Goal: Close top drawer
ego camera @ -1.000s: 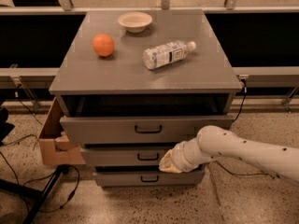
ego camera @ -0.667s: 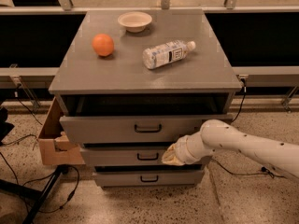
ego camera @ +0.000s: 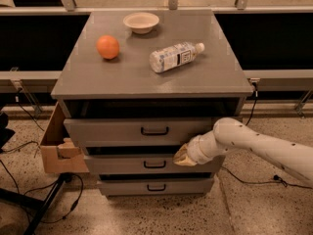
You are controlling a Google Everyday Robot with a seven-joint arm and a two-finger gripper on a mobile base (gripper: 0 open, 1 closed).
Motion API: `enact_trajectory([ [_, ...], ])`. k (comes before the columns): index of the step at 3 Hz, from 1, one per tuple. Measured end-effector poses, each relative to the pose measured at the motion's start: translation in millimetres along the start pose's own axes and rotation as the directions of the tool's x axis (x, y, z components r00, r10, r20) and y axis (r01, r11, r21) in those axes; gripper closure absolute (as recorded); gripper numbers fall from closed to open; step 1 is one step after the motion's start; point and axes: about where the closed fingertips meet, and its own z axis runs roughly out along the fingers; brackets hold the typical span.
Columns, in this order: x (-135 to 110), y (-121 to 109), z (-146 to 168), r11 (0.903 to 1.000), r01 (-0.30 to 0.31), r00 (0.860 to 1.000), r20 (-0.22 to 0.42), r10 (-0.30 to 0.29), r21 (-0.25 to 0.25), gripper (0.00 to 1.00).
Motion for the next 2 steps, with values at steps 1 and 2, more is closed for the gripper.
enact_trajectory([
  [1, -5, -16, -8, 0.9994, 0.022, 1.000, -0.001, -0.022, 0.026, 1.00],
  [2, -10, -24, -18, 0.9978, 0.034, 0.999, -0.009, -0.034, 0.058, 1.00],
])
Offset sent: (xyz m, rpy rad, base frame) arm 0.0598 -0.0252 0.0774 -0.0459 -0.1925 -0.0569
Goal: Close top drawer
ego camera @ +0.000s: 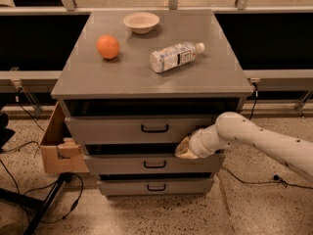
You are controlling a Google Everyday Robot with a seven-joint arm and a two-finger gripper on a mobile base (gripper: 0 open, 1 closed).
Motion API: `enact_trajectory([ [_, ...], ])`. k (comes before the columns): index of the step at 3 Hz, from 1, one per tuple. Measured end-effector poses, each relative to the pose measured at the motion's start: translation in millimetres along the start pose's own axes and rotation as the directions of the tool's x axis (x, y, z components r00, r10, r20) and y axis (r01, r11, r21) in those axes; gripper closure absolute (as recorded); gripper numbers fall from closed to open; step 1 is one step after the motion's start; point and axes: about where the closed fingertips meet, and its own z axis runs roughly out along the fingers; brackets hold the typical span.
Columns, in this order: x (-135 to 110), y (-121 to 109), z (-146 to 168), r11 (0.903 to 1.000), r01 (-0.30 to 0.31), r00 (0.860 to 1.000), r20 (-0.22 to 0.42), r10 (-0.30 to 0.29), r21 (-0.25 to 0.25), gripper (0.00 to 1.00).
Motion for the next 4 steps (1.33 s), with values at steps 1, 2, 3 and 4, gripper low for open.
enact_trajectory([
  [1, -1, 3, 0, 1.0000, 0.000, 1.000, 0.000, 0.000, 0.000, 1.00],
  [2, -8, 24, -28, 0.9996, 0.024, 0.998, -0.056, -0.025, -0.016, 1.00],
  [3, -14, 92, -79, 0.9888, 0.054, 0.979, -0.186, -0.079, -0.140, 1.00],
  [4, -19, 129, -159, 0.9746, 0.059, 0.930, -0.344, -0.132, -0.216, 1.00],
])
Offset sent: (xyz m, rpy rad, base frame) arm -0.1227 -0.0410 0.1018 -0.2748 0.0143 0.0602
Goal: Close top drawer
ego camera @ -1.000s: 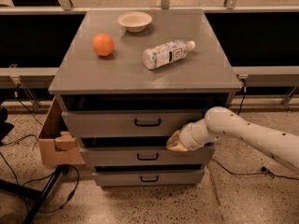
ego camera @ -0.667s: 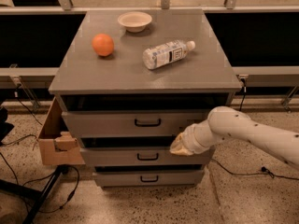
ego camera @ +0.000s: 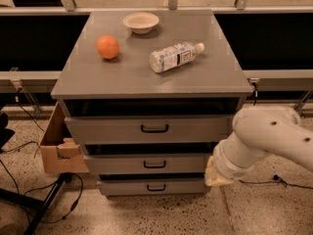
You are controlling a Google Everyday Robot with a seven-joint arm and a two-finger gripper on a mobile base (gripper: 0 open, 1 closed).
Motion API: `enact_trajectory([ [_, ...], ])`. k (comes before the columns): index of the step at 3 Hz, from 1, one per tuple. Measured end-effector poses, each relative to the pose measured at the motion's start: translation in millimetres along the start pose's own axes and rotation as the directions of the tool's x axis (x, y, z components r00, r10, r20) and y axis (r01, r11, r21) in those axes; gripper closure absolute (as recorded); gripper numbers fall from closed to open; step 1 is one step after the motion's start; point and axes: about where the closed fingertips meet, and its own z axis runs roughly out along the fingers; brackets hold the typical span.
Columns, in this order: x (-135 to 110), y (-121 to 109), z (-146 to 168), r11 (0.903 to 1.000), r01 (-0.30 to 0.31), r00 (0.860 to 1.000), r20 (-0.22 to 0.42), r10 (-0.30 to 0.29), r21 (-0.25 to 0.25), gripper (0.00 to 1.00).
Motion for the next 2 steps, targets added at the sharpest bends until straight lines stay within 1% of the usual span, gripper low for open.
enact_trajectory([
  [1, 36, 12, -89, 0.9974, -0.060, 0.983, -0.169, 0.066, 0.041, 1.00],
  [2, 71, 4, -160, 0.9739, -0.156, 0.946, -0.258, 0.195, 0.165, 1.00],
])
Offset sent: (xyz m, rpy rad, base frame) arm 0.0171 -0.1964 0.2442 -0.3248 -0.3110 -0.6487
